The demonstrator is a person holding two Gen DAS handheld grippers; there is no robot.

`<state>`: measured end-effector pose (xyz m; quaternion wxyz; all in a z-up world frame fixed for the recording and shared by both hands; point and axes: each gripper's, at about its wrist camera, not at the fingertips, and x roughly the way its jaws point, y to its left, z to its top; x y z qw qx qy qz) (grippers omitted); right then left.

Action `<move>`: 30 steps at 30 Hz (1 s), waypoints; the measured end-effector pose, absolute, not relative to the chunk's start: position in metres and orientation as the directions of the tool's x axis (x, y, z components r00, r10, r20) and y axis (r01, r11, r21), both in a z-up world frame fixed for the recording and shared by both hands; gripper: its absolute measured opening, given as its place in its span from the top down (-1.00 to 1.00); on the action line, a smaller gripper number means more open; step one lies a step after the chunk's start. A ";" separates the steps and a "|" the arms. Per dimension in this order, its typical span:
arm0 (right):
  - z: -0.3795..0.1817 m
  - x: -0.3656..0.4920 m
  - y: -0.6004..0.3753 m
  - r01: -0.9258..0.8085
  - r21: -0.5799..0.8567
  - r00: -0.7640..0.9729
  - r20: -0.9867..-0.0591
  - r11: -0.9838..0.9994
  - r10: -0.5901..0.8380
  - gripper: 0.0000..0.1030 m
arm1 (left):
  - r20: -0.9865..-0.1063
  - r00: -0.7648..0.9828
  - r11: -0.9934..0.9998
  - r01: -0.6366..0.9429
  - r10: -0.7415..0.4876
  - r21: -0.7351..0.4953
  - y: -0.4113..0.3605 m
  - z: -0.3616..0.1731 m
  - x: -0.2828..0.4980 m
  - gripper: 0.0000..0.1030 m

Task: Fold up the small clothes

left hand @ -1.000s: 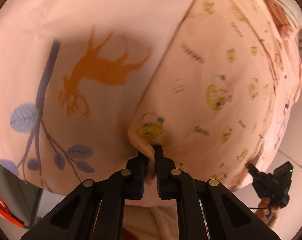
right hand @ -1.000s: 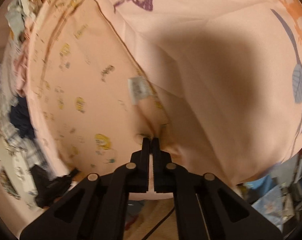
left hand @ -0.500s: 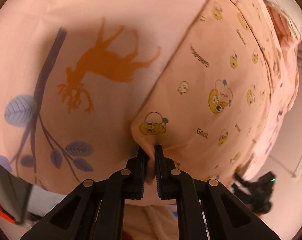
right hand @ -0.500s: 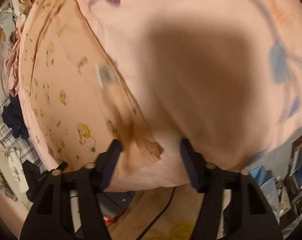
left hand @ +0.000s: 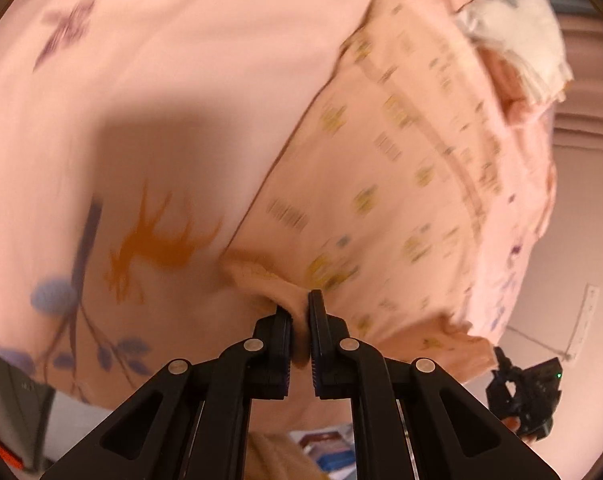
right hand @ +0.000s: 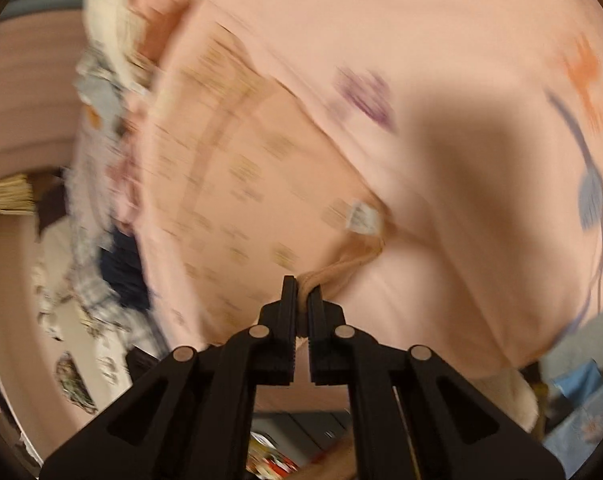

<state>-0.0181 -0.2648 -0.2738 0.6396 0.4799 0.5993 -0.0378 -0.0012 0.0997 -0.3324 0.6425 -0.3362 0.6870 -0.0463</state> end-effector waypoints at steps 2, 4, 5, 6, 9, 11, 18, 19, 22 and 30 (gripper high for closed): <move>-0.253 -0.001 -0.261 0.596 0.599 0.331 -0.790 0.535 0.516 0.90 | -0.831 0.108 0.737 -0.409 -0.546 -0.538 0.109 -0.319 0.018 0.85; -0.233 0.017 -0.257 0.564 0.609 0.360 -0.789 0.558 0.498 0.90 | -0.818 0.154 0.723 -0.399 -0.554 -0.564 0.116 -0.304 0.039 0.85; -0.224 0.027 -0.255 0.548 0.608 0.366 -0.792 0.575 0.488 0.90 | -0.813 0.168 0.720 -0.388 -0.558 -0.575 0.116 -0.299 0.052 0.85; -0.214 0.038 -0.256 0.529 0.608 0.374 -0.793 0.591 0.481 0.90 | -0.809 0.184 0.720 -0.377 -0.558 -0.582 0.114 -0.293 0.068 0.85; -0.198 0.072 -0.259 0.496 0.612 0.400 -0.791 0.616 0.463 0.90 | -0.805 0.231 0.728 -0.345 -0.546 -0.592 0.102 -0.281 0.111 0.85; -0.201 0.103 -0.255 0.481 0.611 0.407 -0.791 0.629 0.457 0.90 | -0.795 0.250 0.720 -0.336 -0.553 -0.607 0.097 -0.282 0.136 0.85; -0.250 0.209 -0.277 0.451 0.524 0.289 -0.852 0.723 0.437 0.90 | -0.852 0.250 0.764 -0.377 -0.460 -0.524 0.070 -0.328 0.219 0.85; -0.265 0.224 -0.279 0.452 0.480 0.245 -0.877 0.752 0.413 0.89 | -0.873 0.221 0.771 -0.411 -0.434 -0.487 0.066 -0.345 0.231 0.85; -0.317 0.256 -0.286 0.470 0.379 0.119 -0.922 0.798 0.368 0.87 | -0.906 0.173 0.790 -0.445 -0.385 -0.421 0.058 -0.379 0.252 0.85; -0.337 0.278 -0.303 0.347 0.193 -0.008 -0.978 0.918 0.208 0.45 | -0.880 0.167 0.726 -0.509 -0.445 -0.463 0.093 -0.367 0.249 0.63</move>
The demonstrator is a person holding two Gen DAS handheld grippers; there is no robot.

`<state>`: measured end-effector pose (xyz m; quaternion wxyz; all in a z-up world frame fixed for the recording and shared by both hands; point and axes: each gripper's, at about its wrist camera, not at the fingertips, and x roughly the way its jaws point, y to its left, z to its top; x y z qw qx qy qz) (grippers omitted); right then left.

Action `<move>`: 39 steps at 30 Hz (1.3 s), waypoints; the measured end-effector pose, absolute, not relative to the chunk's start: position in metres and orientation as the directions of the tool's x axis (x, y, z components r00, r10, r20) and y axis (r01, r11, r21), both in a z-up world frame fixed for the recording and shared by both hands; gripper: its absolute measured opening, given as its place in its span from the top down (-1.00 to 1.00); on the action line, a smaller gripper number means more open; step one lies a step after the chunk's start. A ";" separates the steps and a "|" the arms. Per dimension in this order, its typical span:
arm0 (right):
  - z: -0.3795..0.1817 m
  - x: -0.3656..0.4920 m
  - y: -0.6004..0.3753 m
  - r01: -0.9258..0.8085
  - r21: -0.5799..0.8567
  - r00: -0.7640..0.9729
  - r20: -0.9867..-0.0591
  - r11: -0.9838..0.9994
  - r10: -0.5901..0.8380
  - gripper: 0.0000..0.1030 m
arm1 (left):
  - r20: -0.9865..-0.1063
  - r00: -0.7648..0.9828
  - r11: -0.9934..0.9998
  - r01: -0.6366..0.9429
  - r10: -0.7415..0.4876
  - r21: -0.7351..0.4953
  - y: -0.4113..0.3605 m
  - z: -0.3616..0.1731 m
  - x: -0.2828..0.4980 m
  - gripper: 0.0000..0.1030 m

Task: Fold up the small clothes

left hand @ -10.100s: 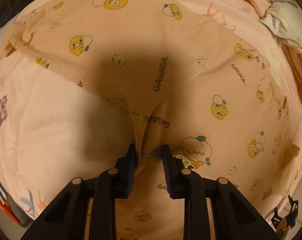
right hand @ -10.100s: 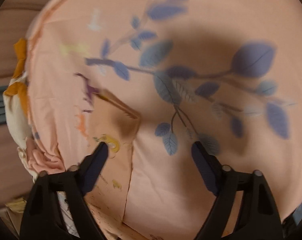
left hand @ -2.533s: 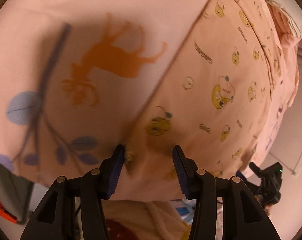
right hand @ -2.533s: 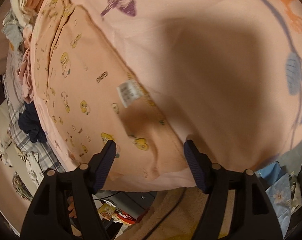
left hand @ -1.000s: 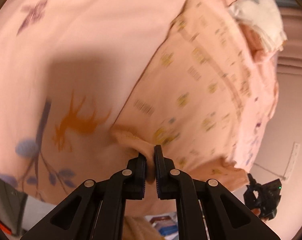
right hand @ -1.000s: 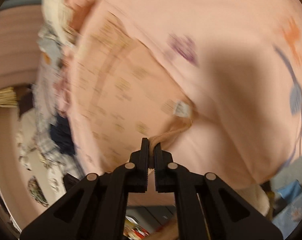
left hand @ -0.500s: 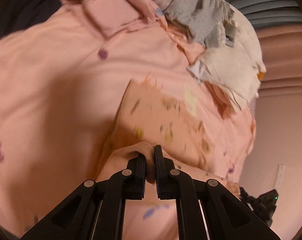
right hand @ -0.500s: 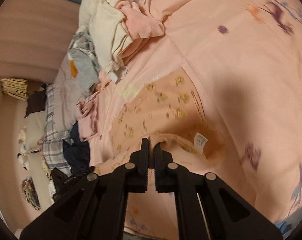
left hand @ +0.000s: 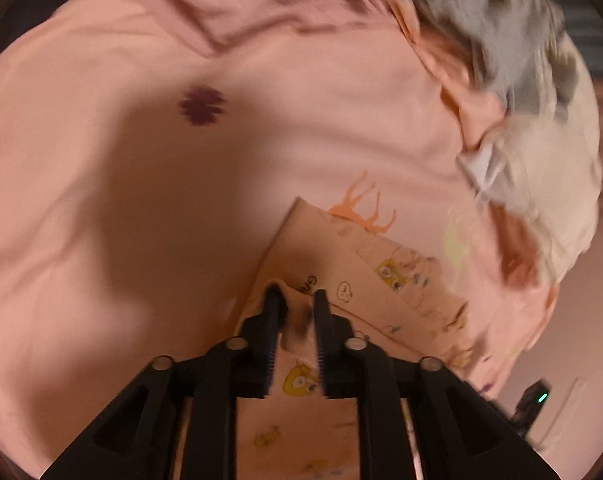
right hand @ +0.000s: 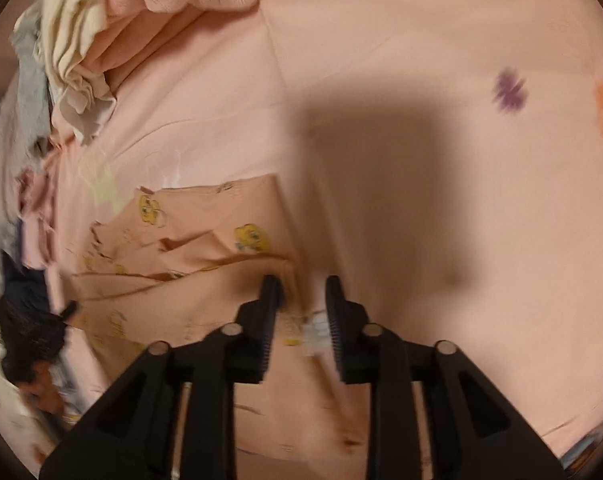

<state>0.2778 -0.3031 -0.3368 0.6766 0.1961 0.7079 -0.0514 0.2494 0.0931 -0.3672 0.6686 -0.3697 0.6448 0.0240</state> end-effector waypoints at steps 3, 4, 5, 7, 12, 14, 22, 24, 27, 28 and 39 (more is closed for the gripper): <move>-0.314 0.272 -0.306 0.287 0.099 -0.022 -0.994 0.953 0.109 0.45 | -0.900 0.202 0.755 -0.492 -0.386 -0.434 0.098 -0.345 0.234 0.52; -0.307 0.267 -0.305 0.279 0.105 -0.019 -0.993 0.955 0.114 0.45 | -0.927 0.176 0.804 -0.462 -0.330 -0.374 0.092 -0.340 0.228 0.52; -0.301 0.261 -0.304 0.282 0.139 -0.008 -0.989 0.949 0.148 0.46 | -0.947 0.155 0.842 -0.433 -0.281 -0.320 0.085 -0.337 0.221 0.52; -0.298 0.244 -0.299 0.309 0.258 -0.016 -0.961 0.916 0.276 0.58 | -0.945 0.133 0.873 -0.363 -0.298 -0.326 0.064 -0.339 0.207 0.52; -0.334 0.248 -0.259 0.289 0.341 -0.116 -0.915 0.895 0.387 0.84 | -0.950 0.022 0.923 -0.230 -0.311 -0.308 0.012 -0.375 0.239 0.52; -0.353 0.275 -0.251 0.284 0.335 -0.135 -0.914 0.899 0.383 0.88 | -0.958 0.001 0.921 -0.275 -0.286 -0.275 0.012 -0.382 0.266 0.52; -0.268 0.319 -0.236 0.002 0.001 0.124 -0.992 1.000 0.000 0.72 | -0.892 0.258 0.802 -0.397 -0.370 -0.447 0.064 -0.322 0.257 -0.25; -0.261 0.307 -0.242 -0.011 0.053 0.095 -0.994 0.999 0.054 0.73 | -0.937 0.189 0.861 -0.372 -0.295 -0.346 0.066 -0.327 0.242 -0.25; -0.271 0.289 -0.255 0.080 0.160 0.047 -0.986 0.984 0.157 0.70 | -0.964 0.145 0.906 -0.332 -0.225 -0.261 0.069 -0.335 0.214 -0.25; -0.279 0.281 -0.261 0.133 0.221 0.029 -0.975 0.966 0.219 0.70 | -0.968 0.131 0.911 -0.332 -0.214 -0.246 0.072 -0.340 0.204 -0.25; -0.321 0.232 -0.247 0.302 0.342 -0.026 -0.930 0.890 0.366 0.69 | -0.964 0.040 0.897 -0.359 -0.263 -0.260 0.076 -0.385 0.156 -0.25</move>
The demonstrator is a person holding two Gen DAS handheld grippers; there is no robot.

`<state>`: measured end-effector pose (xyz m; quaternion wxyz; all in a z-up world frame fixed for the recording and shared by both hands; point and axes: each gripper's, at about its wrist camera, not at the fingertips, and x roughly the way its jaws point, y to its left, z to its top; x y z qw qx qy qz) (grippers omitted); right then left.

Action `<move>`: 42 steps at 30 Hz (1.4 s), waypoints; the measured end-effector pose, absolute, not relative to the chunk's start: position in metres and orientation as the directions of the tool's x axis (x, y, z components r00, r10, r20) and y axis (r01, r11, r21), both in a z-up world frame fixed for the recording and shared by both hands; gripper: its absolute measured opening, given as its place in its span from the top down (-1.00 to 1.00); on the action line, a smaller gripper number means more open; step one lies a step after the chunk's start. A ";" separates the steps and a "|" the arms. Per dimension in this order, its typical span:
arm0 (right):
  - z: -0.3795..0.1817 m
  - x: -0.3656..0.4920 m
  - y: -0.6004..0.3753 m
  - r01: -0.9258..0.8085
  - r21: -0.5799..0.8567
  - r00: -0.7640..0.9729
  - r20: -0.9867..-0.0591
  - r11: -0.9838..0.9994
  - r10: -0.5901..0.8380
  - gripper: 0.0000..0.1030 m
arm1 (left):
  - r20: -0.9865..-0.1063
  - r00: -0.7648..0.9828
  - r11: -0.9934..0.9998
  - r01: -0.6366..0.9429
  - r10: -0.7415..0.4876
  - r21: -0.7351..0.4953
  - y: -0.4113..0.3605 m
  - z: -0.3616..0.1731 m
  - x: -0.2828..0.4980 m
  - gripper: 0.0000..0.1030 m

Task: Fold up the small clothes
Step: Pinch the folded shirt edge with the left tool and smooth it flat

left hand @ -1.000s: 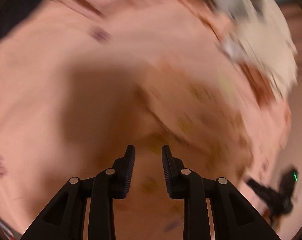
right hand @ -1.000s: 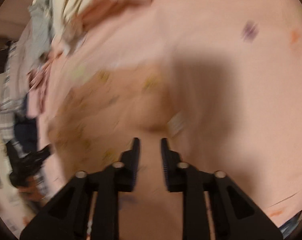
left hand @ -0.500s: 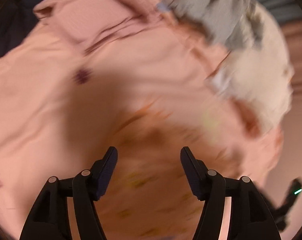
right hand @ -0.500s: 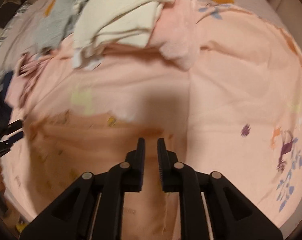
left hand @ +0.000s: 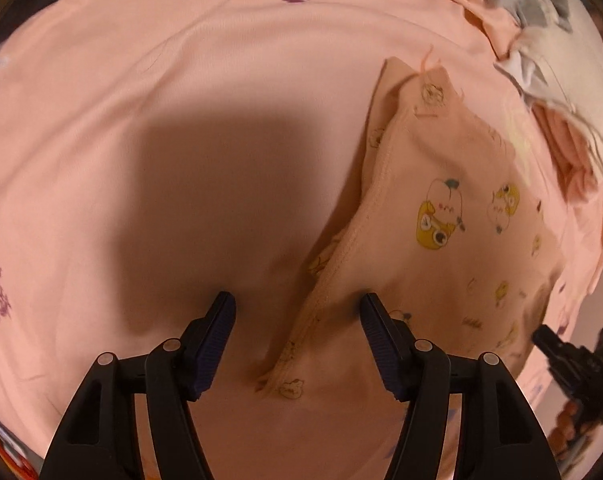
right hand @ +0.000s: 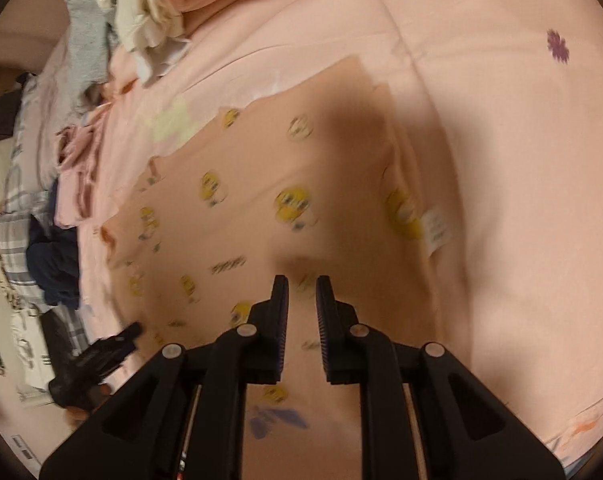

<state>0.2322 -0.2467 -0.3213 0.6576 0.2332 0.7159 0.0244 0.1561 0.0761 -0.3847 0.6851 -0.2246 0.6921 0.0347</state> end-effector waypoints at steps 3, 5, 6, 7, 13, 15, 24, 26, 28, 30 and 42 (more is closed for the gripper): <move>-0.312 0.220 -0.234 0.242 0.293 -0.035 -0.950 0.925 0.310 0.64 | -0.972 0.029 0.921 -0.315 -0.234 -0.231 0.070 -0.384 0.157 -0.25; -0.302 0.210 -0.228 0.219 0.262 -0.028 -0.961 0.940 0.274 0.57 | -0.977 0.024 0.934 -0.288 -0.212 -0.210 0.065 -0.385 0.156 -0.25; -0.298 0.205 -0.227 0.220 0.259 -0.018 -0.963 0.941 0.269 0.53 | -0.982 0.028 0.947 -0.260 -0.187 -0.187 0.061 -0.384 0.156 -0.25; -0.295 0.200 -0.227 0.242 0.260 -0.001 -0.963 0.935 0.268 0.51 | -0.986 0.035 0.956 -0.240 -0.165 -0.169 0.057 -0.382 0.155 -0.25; -0.288 0.180 -0.217 0.253 0.208 0.024 -0.978 0.945 0.209 0.50 | -0.994 0.097 0.991 -0.113 -0.057 -0.068 0.026 -0.380 0.150 -0.25; -0.286 0.176 -0.215 0.240 0.192 0.027 -0.981 0.952 0.191 0.50 | -0.994 0.101 0.994 -0.093 -0.051 -0.060 0.021 -0.382 0.152 -0.25; -0.287 0.194 -0.190 0.158 0.132 0.047 -0.991 0.978 0.127 0.42 | -0.988 0.068 0.980 -0.134 -0.139 -0.147 0.060 -0.382 0.162 -0.24; -0.287 0.197 -0.182 0.119 0.135 0.054 -0.990 0.984 0.129 0.30 | -0.984 0.073 0.976 -0.138 -0.162 -0.171 0.058 -0.381 0.162 -0.15; -0.290 0.200 -0.176 0.083 0.147 0.057 -0.988 0.986 0.143 0.15 | -0.968 0.069 0.960 -0.129 -0.243 -0.250 0.047 -0.382 0.164 0.11; -0.297 0.201 -0.172 0.060 0.148 0.052 -0.988 0.987 0.145 0.19 | -0.950 0.065 0.938 -0.151 -0.307 -0.313 0.044 -0.385 0.165 0.22; -0.359 0.193 -0.181 0.013 0.312 -0.003 -0.950 0.950 0.312 0.66 | -0.910 0.150 0.858 -0.303 -0.387 -0.415 0.067 -0.376 0.162 0.85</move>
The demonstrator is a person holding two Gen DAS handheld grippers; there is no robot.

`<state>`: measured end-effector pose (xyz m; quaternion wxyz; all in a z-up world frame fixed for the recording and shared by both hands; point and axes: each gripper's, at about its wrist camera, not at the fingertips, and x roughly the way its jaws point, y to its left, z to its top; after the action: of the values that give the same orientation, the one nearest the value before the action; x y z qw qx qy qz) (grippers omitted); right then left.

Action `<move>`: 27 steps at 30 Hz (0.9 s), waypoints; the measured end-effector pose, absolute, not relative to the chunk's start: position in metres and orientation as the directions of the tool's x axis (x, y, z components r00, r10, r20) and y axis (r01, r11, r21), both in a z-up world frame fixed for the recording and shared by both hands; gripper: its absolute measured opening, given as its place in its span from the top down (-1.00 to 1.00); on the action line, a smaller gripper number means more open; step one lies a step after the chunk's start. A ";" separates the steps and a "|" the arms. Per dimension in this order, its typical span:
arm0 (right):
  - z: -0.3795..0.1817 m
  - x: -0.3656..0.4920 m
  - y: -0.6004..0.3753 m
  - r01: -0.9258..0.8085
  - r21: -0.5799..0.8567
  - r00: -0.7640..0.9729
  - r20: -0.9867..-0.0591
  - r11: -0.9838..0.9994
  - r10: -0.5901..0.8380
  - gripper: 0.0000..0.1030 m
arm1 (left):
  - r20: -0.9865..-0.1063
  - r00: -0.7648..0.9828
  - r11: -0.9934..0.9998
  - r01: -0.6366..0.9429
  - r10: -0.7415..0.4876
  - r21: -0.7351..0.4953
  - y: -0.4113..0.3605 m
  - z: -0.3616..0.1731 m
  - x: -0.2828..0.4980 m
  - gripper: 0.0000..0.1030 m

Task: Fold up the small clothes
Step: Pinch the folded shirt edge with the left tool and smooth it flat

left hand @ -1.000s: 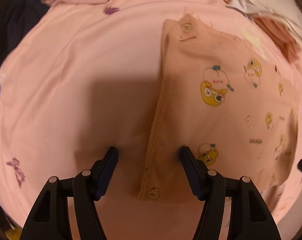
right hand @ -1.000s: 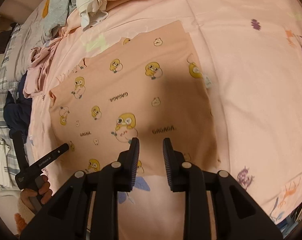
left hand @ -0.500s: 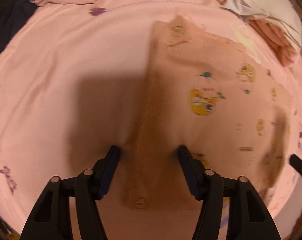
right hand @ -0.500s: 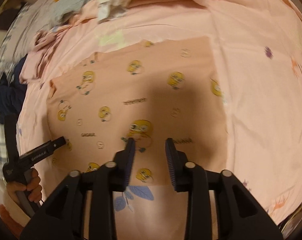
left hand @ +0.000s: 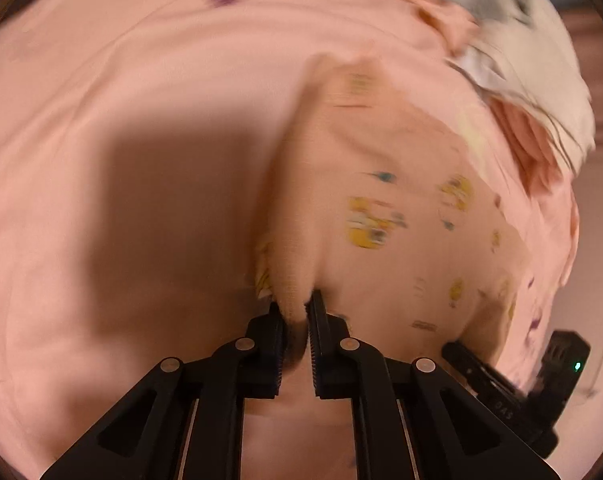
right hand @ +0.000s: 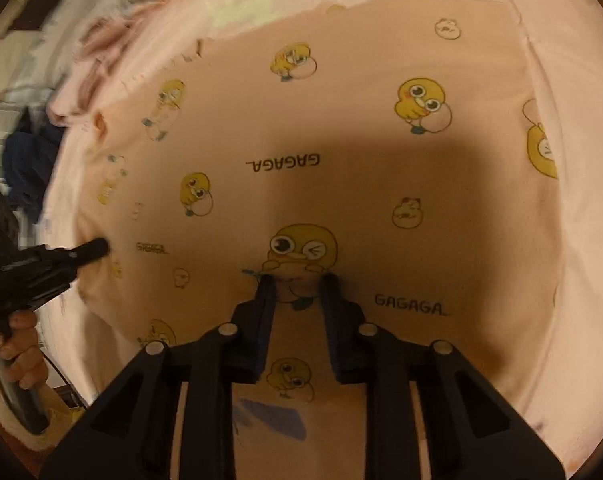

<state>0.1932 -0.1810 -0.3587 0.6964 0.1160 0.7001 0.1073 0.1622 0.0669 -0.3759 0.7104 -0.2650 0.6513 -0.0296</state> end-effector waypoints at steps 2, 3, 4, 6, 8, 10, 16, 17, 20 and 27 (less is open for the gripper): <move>-0.360 0.190 -0.187 0.009 0.329 0.012 -0.944 0.944 0.329 0.86 | -0.886 0.180 0.843 -0.275 -0.428 -0.463 0.054 -0.366 0.165 0.85; -0.361 0.189 -0.193 0.023 0.349 0.018 -0.937 0.937 0.349 0.90 | -0.870 0.194 0.832 -0.259 -0.453 -0.491 0.042 -0.361 0.169 0.85; -0.363 0.189 -0.197 0.038 0.374 0.020 -0.927 0.927 0.374 0.90 | -0.864 0.198 0.828 -0.252 -0.463 -0.501 0.034 -0.358 0.171 0.85; -0.366 0.189 -0.207 0.076 0.431 0.018 -0.902 0.899 0.431 0.96 | -0.871 0.207 0.839 -0.244 -0.446 -0.487 0.001 -0.356 0.182 0.85; -0.367 0.187 -0.217 0.131 0.470 -0.005 -0.880 0.873 0.474 0.99 | -0.860 0.225 0.842 -0.201 -0.457 -0.500 -0.022 -0.348 0.188 0.85; -0.360 0.179 -0.231 0.184 0.481 -0.038 -0.868 0.857 0.495 0.95 | -0.823 0.228 0.818 -0.146 -0.520 -0.557 -0.046 -0.339 0.187 0.85; -0.321 0.156 -0.298 0.240 0.472 0.039 -0.878 0.848 0.478 0.76 | -0.822 0.100 0.828 0.052 -0.561 -0.558 -0.141 -0.343 0.177 0.85; -0.318 0.155 -0.307 0.252 0.466 0.043 -0.881 0.848 0.471 0.73 | -0.840 0.084 0.844 0.050 -0.537 -0.534 -0.144 -0.345 0.172 0.85; -0.312 0.161 -0.319 0.264 0.465 0.049 -0.882 0.845 0.469 0.53 | -0.880 0.087 0.884 0.044 -0.468 -0.466 -0.129 -0.340 0.156 0.85; -0.299 0.214 -0.276 0.207 0.647 0.077 -0.758 0.734 0.647 -0.16 | -0.970 0.162 0.983 0.011 -0.183 -0.184 -0.079 -0.331 0.146 0.46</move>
<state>0.2140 -0.2761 -0.2992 0.6583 0.3242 0.6584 0.1674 0.1458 -0.0794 -0.3313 0.7594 -0.0668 0.6440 -0.0638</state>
